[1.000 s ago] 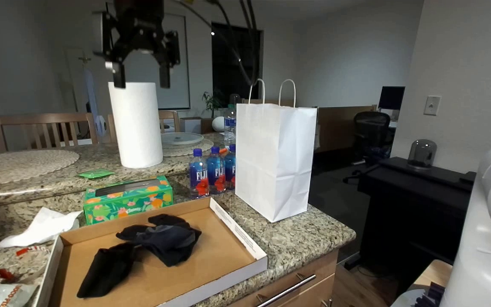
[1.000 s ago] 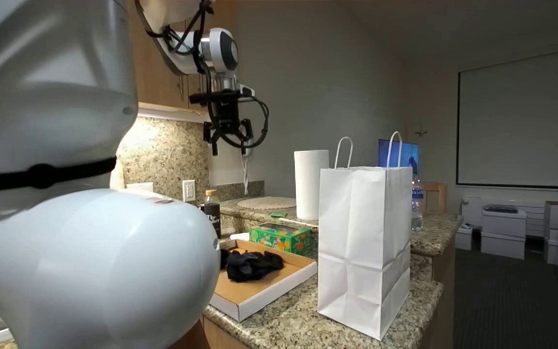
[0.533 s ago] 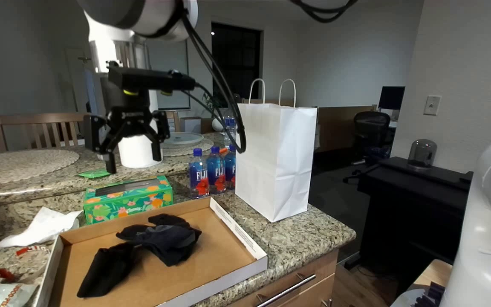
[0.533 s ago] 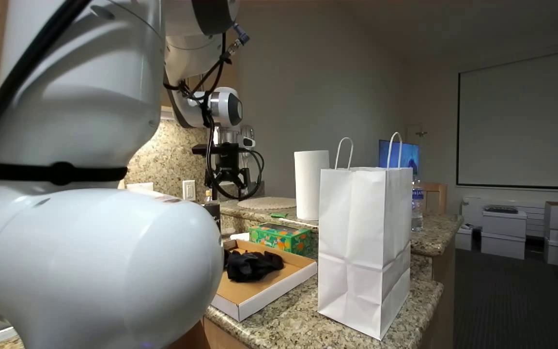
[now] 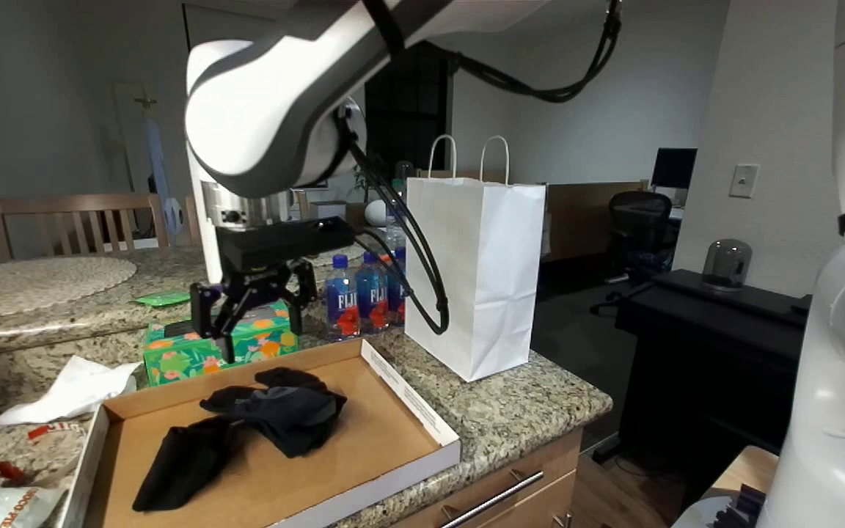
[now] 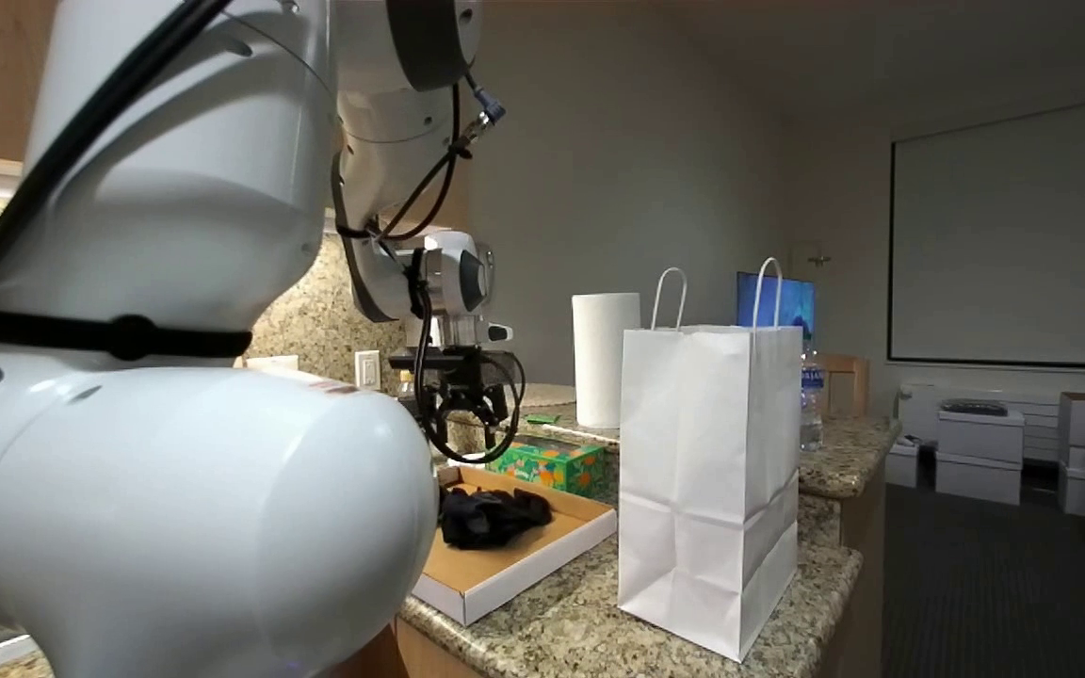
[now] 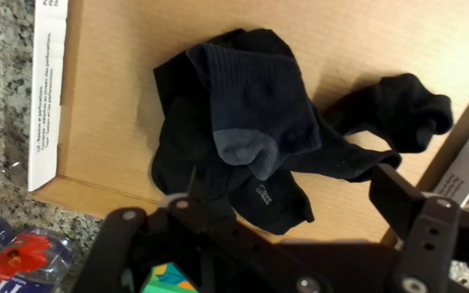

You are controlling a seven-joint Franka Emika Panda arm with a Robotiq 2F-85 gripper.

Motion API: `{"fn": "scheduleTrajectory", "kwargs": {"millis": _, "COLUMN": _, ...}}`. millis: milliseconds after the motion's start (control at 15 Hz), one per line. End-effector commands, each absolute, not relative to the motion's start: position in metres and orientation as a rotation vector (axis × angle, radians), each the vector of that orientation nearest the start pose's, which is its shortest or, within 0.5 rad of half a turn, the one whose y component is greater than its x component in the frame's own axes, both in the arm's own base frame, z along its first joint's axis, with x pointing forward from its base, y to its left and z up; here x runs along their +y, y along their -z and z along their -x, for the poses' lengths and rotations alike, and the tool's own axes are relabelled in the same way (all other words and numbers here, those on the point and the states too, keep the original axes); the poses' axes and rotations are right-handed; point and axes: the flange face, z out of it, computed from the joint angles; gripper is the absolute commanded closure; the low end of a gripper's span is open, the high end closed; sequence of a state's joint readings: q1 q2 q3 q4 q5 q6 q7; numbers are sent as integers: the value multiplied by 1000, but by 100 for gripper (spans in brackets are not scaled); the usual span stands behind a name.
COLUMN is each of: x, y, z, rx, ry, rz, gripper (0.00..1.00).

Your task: Place the black socks in the white paper bag.

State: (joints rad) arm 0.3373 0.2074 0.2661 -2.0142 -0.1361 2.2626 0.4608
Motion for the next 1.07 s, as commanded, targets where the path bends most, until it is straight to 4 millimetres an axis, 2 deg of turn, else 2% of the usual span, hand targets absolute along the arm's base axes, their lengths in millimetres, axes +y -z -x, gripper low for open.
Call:
{"fn": "scheduleTrajectory", "kwargs": {"millis": 0, "x": 314, "y": -331, "z": -495, "rx": -336, "ry": 125, "rz": 3164, "gripper": 0}}
{"fn": "scheduleTrajectory", "kwargs": {"millis": 267, "x": 296, "y": -305, "z": -508, "rx": -307, "ry": 150, "rz": 3151, "gripper": 0}}
{"fn": "scheduleTrajectory", "kwargs": {"millis": 533, "x": 286, "y": -283, "z": -522, "rx": -332, "ry": 148, "rz": 3125, "gripper": 0}}
{"fn": "scheduleTrajectory", "kwargs": {"millis": 867, "x": 295, "y": -252, "z": -521, "rx": -432, "ry": 60, "rz": 3086, "gripper": 0}}
{"fn": "scheduleTrajectory", "kwargs": {"millis": 933, "x": 296, "y": -246, "z": -519, "rx": -437, "ry": 38, "rz": 3087, "gripper": 5}}
{"fn": "scheduleTrajectory", "kwargs": {"millis": 1000, "x": 297, "y": -241, "z": -518, "rx": -426, "ry": 16, "rz": 3090, "gripper": 26}}
